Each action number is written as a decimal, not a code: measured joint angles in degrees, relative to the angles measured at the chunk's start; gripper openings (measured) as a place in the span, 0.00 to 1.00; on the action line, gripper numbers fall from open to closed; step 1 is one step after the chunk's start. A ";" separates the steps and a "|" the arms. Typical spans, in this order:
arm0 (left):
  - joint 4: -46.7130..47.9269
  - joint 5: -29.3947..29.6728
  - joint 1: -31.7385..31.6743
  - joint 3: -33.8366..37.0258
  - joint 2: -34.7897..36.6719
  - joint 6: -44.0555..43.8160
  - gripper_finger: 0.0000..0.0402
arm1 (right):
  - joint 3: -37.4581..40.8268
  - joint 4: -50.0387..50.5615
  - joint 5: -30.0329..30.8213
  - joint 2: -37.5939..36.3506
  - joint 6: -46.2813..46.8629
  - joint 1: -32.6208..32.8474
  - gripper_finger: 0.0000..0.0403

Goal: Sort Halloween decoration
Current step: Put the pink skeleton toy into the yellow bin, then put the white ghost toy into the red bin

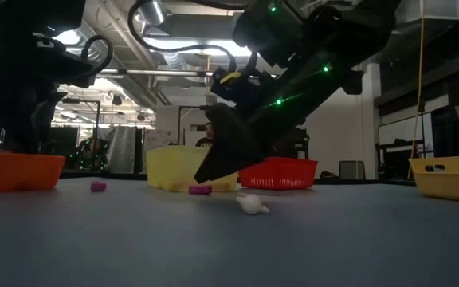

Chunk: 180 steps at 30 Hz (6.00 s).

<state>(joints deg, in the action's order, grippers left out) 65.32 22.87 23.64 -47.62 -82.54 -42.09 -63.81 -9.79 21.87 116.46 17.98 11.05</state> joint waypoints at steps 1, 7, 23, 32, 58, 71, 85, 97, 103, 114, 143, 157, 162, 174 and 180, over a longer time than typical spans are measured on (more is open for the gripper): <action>-0.02 0.00 0.00 0.00 0.00 0.02 0.43 | 0.02 0.12 0.05 0.00 0.10 -0.07 0.47; -0.02 0.00 0.01 0.00 0.00 0.02 0.43 | 0.00 -0.49 0.18 0.44 2.97 -1.03 0.47; -0.56 -0.02 0.02 -0.01 0.00 0.04 0.43 | -0.08 -4.74 1.71 4.52 3.43 -1.36 0.43; -0.55 -0.02 0.02 -0.02 0.00 0.04 0.43 | -0.05 -6.11 1.53 4.66 3.15 -1.38 0.22; -0.55 -0.02 0.00 -0.01 0.00 0.04 0.43 | 0.07 -6.56 -6.98 2.50 -0.55 -1.27 0.09; -0.55 -0.02 0.00 0.00 0.00 0.05 0.43 | 0.04 -6.73 -8.57 -5.79 -5.90 -1.31 0.10; -0.55 -0.02 0.00 -0.02 0.00 0.07 0.43 | 0.04 -6.74 10.20 -6.80 -22.94 -2.50 0.10; -0.55 -0.02 0.00 0.00 0.00 0.07 0.43 | 0.04 -6.51 7.14 -6.75 -22.87 -6.76 0.14; -0.55 0.00 0.00 -0.02 0.00 0.07 0.43 | 0.04 -6.53 3.42 -6.75 -22.28 -7.50 0.31; -0.55 -0.01 0.00 0.00 0.00 0.05 0.43 | 0.04 -6.55 3.52 -6.73 -22.14 -7.35 0.54; -0.55 0.00 0.00 -0.02 0.00 0.07 0.43 | 0.00 -6.27 -5.29 -6.71 -20.88 -7.27 0.56; -0.56 0.00 0.00 0.00 0.00 0.07 0.43 | 0.00 -6.21 -8.43 -6.71 -10.88 0.62 0.56; -0.55 -0.02 0.00 -0.02 0.00 0.06 0.43 | 0.00 -6.22 -8.35 -6.71 -10.45 6.31 0.56; -1.16 -0.01 0.01 0.00 0.00 0.07 0.43 | 0.00 -4.13 5.26 -6.67 -5.55 18.61 0.56; -2.12 0.00 0.00 -0.02 -0.02 0.07 0.43 | -0.04 -3.71 14.65 -3.69 9.27 21.85 0.56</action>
<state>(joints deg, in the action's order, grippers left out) 63.20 22.87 23.64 -47.64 -82.56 -42.02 -63.86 -13.50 36.52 112.77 27.24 32.90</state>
